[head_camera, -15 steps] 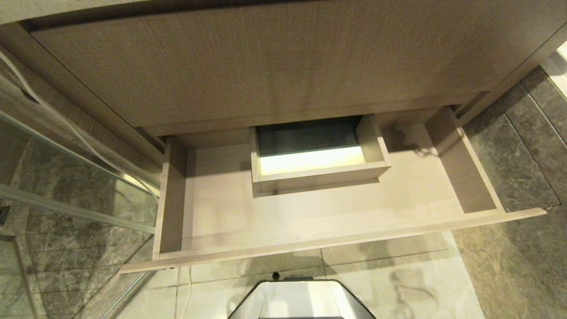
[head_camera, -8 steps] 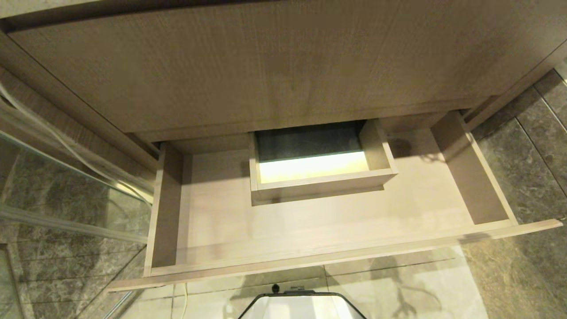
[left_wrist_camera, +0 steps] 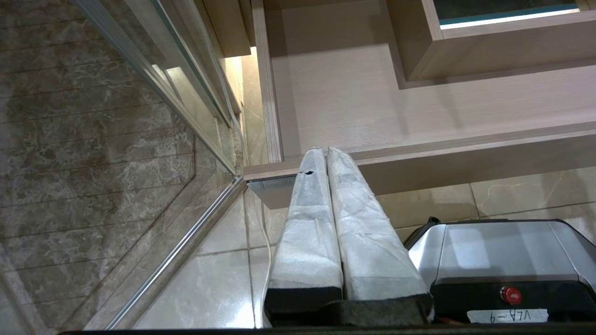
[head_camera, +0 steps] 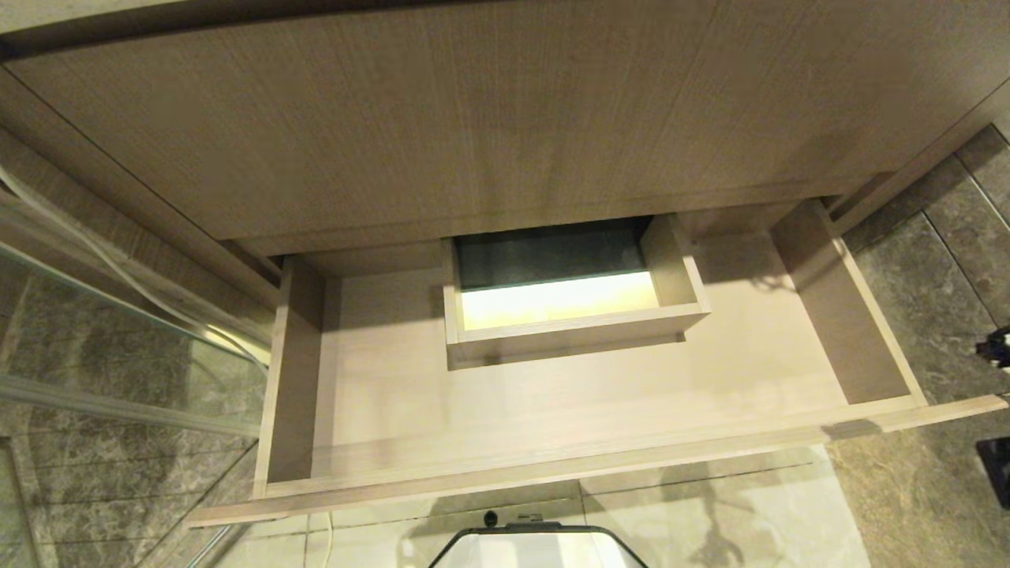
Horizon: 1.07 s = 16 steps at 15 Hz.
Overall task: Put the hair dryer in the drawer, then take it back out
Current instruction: Close the drawer
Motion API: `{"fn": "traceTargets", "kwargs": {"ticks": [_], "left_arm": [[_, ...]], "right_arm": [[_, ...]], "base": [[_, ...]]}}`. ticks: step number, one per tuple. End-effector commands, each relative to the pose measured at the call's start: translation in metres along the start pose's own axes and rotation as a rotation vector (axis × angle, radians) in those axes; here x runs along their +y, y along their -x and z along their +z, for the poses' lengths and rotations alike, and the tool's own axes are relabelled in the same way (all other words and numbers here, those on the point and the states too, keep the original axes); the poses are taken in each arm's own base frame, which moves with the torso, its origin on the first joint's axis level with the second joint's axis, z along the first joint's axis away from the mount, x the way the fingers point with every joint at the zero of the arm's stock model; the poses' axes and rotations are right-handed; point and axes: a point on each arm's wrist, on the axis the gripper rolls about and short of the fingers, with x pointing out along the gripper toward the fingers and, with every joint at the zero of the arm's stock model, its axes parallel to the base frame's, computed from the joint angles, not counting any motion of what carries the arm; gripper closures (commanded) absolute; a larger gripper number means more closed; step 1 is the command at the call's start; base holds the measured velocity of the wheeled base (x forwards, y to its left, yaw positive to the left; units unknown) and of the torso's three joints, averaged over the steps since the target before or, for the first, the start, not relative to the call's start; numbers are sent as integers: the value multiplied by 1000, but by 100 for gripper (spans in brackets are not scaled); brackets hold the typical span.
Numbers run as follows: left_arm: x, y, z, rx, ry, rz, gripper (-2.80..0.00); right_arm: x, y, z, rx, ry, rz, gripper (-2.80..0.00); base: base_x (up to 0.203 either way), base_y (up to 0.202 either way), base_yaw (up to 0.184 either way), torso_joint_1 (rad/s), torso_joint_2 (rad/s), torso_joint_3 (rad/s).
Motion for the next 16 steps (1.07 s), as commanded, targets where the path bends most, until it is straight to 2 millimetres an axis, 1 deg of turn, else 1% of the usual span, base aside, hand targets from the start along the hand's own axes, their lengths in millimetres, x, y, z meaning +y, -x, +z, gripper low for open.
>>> {"fn": "traceTargets", "kwargs": {"ticks": [1,4,6,7,10,12,16], "left_arm": [[0,0,0,-1,0,0,0],[0,0,0,-1,0,0,0],[0,0,0,1,0,0,0],[0,0,0,1,0,0,0],[0,0,0,0,0,0,0],[0,0,0,1,0,0,0],[0,0,0,0,0,0,0]], "right_arm": [[10,-46,-1,83,-11,16,0],[21,-86,9,116,-45,40,0],[25,-106,17,102,-55,42,0],[26,-112,20,96,-54,38,0],[27,-121,25,102,-51,36,0],[28,-121,21,123,-44,40,0],[28,-121,19,121,-45,38,0]], "base": [[0,0,0,0,0,0],[0,0,0,0,0,0],[0,0,0,0,0,0],[0,0,0,0,0,0],[0,0,0,0,0,0],[0,0,0,40,2,43],[0,0,0,3,1,7]]}}
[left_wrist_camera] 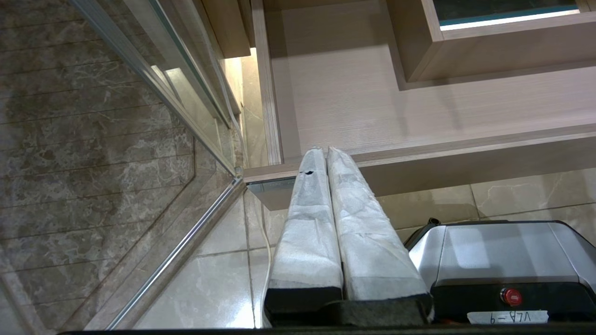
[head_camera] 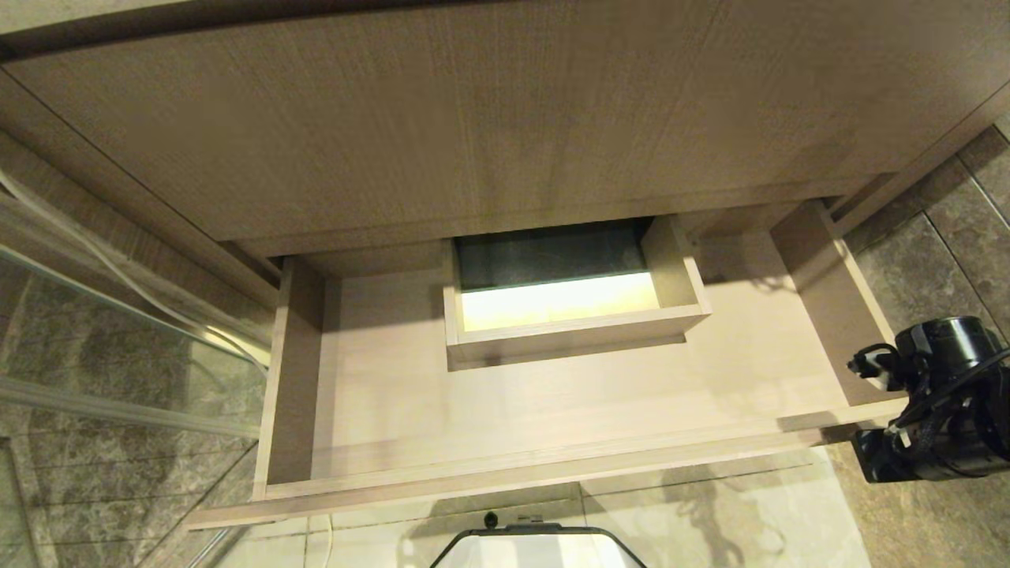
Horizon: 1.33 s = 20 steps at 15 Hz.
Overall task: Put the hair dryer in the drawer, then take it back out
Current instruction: Close the drawer
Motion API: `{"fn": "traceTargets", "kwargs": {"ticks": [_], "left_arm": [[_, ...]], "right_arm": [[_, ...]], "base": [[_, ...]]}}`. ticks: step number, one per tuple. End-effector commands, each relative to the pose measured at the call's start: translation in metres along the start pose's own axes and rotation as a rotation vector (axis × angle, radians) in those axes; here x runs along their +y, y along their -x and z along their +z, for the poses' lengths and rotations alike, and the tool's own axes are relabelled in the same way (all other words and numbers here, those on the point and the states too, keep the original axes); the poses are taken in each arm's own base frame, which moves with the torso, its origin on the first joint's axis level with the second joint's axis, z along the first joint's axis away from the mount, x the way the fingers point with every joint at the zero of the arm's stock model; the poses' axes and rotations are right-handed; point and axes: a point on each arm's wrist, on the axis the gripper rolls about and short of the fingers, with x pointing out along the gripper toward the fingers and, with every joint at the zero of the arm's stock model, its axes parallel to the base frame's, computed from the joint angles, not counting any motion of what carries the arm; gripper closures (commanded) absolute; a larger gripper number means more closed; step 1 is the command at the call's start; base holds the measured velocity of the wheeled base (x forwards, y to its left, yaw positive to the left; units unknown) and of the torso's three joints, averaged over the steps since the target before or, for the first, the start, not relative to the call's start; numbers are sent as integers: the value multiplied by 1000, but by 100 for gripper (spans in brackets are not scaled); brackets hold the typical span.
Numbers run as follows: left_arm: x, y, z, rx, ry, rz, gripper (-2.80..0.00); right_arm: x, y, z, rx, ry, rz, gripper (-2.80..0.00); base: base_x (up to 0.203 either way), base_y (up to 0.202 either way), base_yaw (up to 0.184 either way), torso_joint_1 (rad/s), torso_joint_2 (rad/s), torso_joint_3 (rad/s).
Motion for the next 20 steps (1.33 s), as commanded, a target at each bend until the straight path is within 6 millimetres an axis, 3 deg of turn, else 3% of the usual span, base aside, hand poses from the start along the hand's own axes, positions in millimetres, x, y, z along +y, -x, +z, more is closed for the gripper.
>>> {"fn": "traceTargets", "kwargs": {"ticks": [1,8,20], "left_arm": [[0,0,0,1,0,1,0],[0,0,0,0,0,1,0],[0,0,0,0,0,1,0]], "right_arm": [[1,-3,-3,5,-2,-2,0],[0,4,-7,-27,-4,-4,0],[1,-7,1,-50,-12,-6,0]], "base": [[0,0,0,0,0,0],[0,0,0,0,0,0],[0,0,0,0,0,0]]}}
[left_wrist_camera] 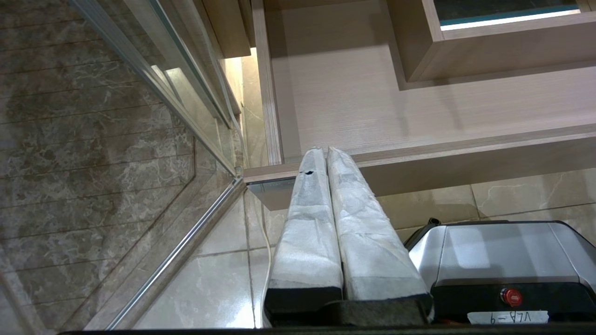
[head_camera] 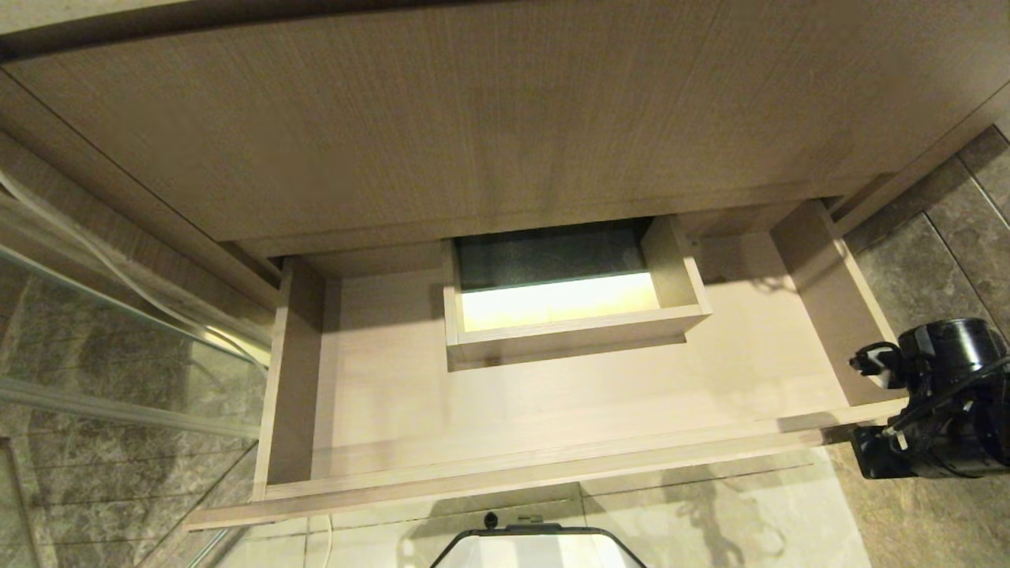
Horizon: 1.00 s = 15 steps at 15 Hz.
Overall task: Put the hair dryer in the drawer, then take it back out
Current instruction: Close the drawer
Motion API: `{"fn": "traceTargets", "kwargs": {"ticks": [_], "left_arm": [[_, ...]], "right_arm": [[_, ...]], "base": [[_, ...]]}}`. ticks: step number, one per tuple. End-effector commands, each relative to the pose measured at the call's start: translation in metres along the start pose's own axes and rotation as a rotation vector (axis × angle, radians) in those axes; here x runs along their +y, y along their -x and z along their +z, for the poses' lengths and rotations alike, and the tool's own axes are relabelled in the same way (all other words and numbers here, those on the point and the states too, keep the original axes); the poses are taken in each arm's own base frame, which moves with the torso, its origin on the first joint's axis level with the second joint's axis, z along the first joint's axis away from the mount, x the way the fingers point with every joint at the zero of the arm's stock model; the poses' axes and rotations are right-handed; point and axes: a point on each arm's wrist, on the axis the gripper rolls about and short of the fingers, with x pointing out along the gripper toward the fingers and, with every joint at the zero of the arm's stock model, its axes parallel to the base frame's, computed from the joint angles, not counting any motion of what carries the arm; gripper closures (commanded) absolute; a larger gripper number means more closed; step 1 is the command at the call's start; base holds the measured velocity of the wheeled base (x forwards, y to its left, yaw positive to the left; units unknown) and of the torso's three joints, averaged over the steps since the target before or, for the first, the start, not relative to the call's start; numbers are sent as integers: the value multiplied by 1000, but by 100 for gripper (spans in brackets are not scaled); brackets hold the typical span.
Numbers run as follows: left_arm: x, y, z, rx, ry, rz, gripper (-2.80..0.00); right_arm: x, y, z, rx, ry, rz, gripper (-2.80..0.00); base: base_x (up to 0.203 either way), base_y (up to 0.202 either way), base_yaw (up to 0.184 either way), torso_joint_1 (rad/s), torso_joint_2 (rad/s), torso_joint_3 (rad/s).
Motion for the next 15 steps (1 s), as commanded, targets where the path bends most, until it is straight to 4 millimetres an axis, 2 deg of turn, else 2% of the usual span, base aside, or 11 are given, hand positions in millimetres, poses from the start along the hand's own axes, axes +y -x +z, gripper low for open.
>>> {"fn": "traceTargets", "kwargs": {"ticks": [1,4,7,11,13,15], "left_arm": [[0,0,0,1,0,-1,0],[0,0,0,1,0,0,0],[0,0,0,0,0,0,0],[0,0,0,1,0,0,0],[0,0,0,0,0,0,0],[0,0,0,0,0,0,0]], "right_arm": [[1,-8,4,-4,-1,0,0],[2,-14,16,-32,-11,3,0],[1,-18,38,-134,-19,2,0],[-3,-5,60,-299,-37,-3,0],[-1,4,77,-422,-46,-5,0],[-3,12,104,-598,-22,-34,0]], "base": [[0,0,0,0,0,0],[0,0,0,0,0,0],[0,0,0,0,0,0],[0,0,0,0,0,0],[0,0,0,0,0,0],[0,0,0,0,0,0]]}}
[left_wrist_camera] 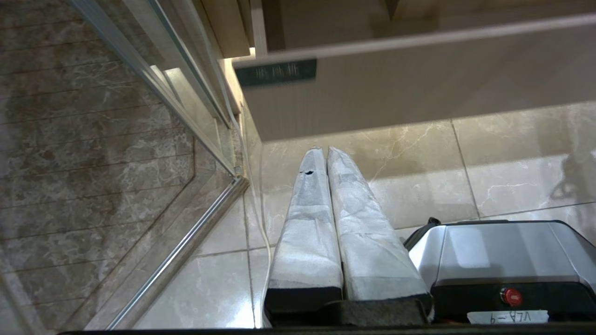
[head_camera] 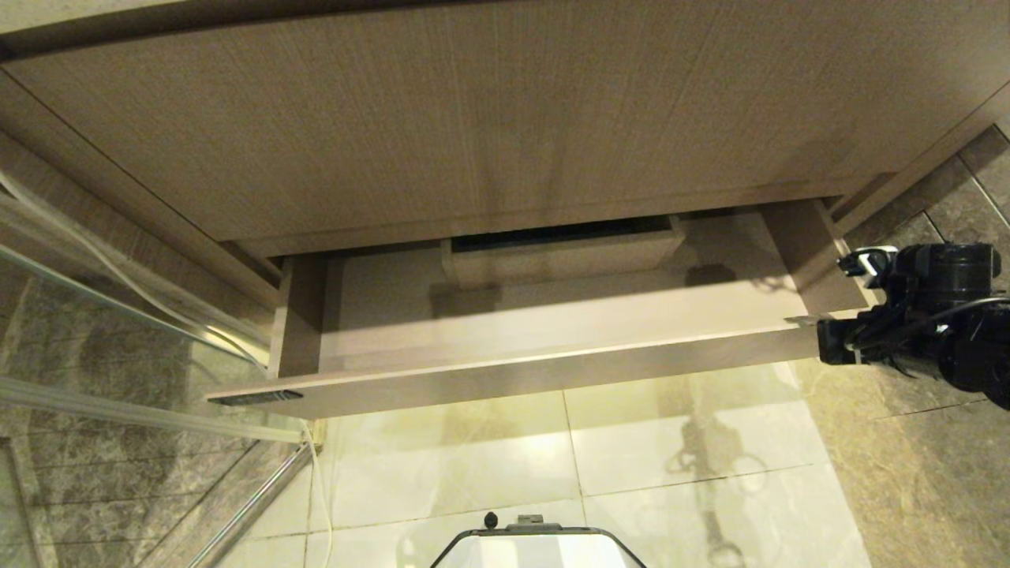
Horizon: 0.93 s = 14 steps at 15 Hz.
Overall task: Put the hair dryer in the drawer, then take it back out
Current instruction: Close the drawer
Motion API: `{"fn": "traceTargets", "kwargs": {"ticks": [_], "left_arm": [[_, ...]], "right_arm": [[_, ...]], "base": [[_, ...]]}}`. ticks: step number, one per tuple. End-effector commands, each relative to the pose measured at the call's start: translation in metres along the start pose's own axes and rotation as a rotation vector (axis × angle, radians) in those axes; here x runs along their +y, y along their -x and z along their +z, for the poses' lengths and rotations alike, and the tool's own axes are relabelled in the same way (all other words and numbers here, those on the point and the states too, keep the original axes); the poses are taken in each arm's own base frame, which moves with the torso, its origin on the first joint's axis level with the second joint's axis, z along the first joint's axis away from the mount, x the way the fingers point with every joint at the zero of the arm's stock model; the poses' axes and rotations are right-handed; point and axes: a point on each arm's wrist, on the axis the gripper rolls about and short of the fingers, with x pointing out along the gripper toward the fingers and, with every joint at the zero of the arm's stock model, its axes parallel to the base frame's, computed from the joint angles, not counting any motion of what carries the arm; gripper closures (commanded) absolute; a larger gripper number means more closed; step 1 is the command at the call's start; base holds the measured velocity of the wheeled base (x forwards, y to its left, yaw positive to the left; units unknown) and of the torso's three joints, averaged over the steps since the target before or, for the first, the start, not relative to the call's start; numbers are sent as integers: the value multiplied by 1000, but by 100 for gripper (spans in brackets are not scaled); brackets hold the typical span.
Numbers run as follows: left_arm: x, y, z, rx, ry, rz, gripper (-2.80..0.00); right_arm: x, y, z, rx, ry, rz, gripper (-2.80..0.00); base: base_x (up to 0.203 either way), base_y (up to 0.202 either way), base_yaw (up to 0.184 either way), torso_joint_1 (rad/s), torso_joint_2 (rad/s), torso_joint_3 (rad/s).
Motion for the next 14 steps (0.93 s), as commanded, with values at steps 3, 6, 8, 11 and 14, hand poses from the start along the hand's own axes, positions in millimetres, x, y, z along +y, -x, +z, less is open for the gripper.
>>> {"fn": "traceTargets", "kwargs": {"ticks": [3,6,8,11,14], "left_arm": [[0,0,0,0,0,0,0],[0,0,0,0,0,0,0],[0,0,0,1,0,0,0],[0,0,0,0,0,0,0],[0,0,0,1,0,0,0]], "right_arm": [[0,-6,33,-220,61,8,0],[-2,6,29,-224,66,27,0],[-2,18,26,-213,69,44,0],[-1,30,20,-199,80,111,0],[2,33,-5,-122,107,137,0]], "base": [[0,0,0,0,0,0],[0,0,0,0,0,0],[0,0,0,0,0,0],[0,0,0,0,0,0],[0,0,0,0,0,0]]}}
